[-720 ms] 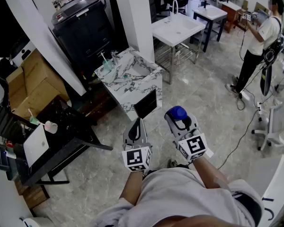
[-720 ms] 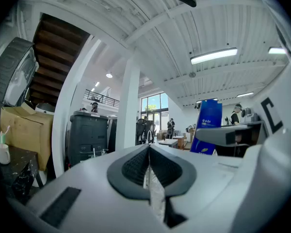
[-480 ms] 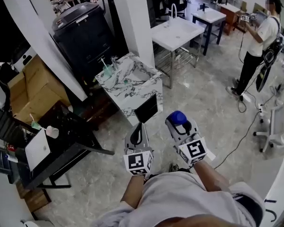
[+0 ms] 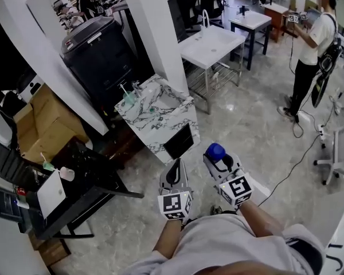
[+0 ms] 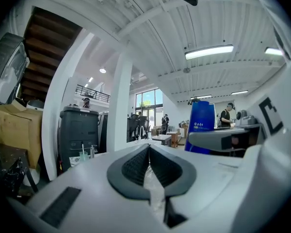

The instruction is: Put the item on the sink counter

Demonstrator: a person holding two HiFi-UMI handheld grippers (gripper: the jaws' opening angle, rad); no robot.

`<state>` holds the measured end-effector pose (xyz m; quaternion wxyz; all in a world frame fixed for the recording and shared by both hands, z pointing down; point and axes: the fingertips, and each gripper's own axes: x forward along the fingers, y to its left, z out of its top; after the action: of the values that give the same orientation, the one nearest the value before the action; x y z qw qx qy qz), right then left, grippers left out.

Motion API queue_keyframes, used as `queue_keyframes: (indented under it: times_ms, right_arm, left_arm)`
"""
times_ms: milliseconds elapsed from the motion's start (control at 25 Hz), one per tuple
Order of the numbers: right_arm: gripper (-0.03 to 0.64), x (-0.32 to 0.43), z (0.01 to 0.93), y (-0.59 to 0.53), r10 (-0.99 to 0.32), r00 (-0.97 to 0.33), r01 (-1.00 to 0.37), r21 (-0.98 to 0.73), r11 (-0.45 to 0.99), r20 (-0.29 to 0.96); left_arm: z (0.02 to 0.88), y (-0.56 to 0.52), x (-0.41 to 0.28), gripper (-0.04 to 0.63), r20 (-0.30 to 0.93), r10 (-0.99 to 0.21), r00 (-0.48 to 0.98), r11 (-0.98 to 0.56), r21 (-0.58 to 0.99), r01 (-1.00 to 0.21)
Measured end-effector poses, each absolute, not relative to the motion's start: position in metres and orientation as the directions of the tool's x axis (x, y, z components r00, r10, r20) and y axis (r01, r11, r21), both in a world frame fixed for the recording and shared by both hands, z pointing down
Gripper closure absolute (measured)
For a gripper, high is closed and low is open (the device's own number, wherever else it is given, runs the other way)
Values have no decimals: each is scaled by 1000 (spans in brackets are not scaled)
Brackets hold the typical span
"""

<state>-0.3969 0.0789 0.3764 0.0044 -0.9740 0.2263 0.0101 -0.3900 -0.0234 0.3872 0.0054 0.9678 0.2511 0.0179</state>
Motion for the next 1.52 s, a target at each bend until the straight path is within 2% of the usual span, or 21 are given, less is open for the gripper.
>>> queue_keyframes:
  times_ms: [720, 1120, 1520]
  right_arm:
    - [459, -347, 396, 141, -457, 889, -457, -24, -889, -18]
    - [459, -272, 411, 168, -390, 920, -389, -38, -921, 42]
    - [459, -145, 407, 179, -332, 940, -332, -16, -943, 75]
  left_arm:
    - [410, 28, -337, 584, 68, 459, 886, -888, 25, 459]
    - [428, 58, -251, 584, 114, 532, 839, -846, 52, 530]
    - [436, 84, -112, 584, 148, 630, 762, -776, 70, 627]
